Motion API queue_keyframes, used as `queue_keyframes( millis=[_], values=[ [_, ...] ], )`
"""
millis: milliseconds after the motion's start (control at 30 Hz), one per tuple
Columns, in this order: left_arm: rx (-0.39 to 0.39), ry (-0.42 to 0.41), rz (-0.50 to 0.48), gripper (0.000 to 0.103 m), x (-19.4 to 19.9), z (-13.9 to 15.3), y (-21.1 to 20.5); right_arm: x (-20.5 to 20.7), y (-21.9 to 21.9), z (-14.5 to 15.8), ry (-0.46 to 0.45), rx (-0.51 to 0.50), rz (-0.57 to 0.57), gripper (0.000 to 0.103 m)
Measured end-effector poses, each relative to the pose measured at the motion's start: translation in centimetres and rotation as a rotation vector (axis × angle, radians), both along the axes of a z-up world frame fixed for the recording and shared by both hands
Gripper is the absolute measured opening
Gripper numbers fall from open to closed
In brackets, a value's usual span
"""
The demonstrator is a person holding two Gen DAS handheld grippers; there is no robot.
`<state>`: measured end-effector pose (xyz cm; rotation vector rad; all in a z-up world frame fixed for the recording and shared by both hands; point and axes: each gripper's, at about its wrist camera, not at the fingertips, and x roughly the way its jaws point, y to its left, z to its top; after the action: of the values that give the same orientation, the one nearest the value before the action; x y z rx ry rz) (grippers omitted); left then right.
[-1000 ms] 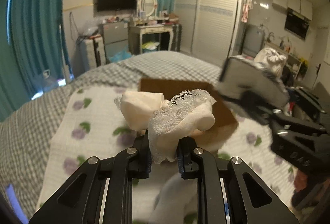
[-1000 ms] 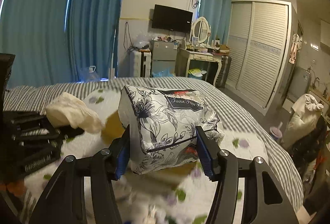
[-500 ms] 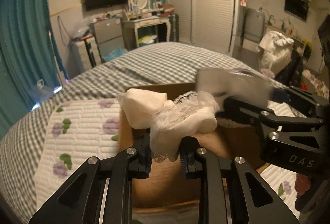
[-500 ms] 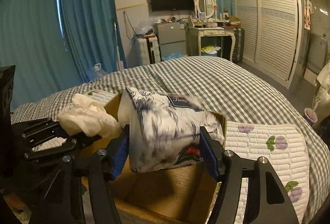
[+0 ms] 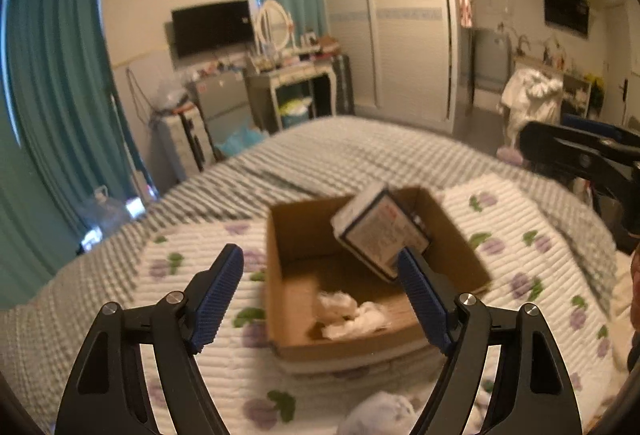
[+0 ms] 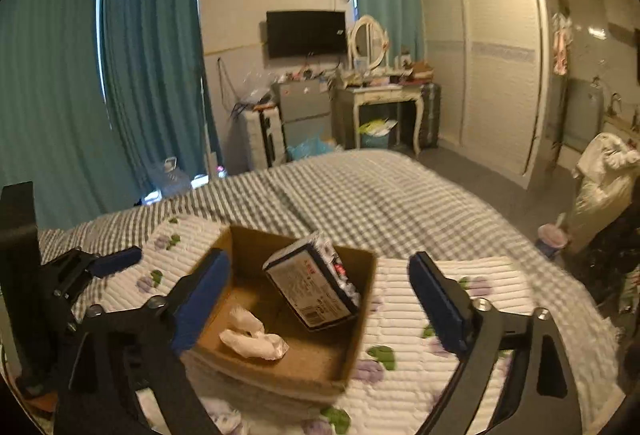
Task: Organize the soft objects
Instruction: 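Carry both items into the box and open both tools to release them, then grasp the blue-and-white tissue pack with the right tool while the left tool grasps the white sock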
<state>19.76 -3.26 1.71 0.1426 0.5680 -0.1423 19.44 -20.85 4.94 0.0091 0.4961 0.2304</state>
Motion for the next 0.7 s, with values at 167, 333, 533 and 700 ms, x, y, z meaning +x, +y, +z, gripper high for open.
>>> queue_keyframes(
  millis=[167, 333, 533, 700],
  values=[
    [-0.038, -0.077, 0.016, 0.083, -5.9, 4.2, 1.8, -7.2, -0.2, 4.3, -0.049, -0.048, -0.031, 0.103],
    [-0.069, -0.131, 0.039, 0.094, -11.7, 5.6, 3.2, -12.8, 0.8, 4.7, -0.031, -0.093, -0.016, 0.103],
    [-0.052, -0.084, 0.031, 0.094, -15.1, 2.3, 4.2, -16.8, 2.2, 0.0, 0.046, -0.104, 0.017, 0.103],
    [-0.008, 0.017, 0.058, 0.094, -15.9, -4.8, 4.6, -16.4, 3.3, -7.8, 0.174, -0.089, 0.015, 0.103]
  ],
)
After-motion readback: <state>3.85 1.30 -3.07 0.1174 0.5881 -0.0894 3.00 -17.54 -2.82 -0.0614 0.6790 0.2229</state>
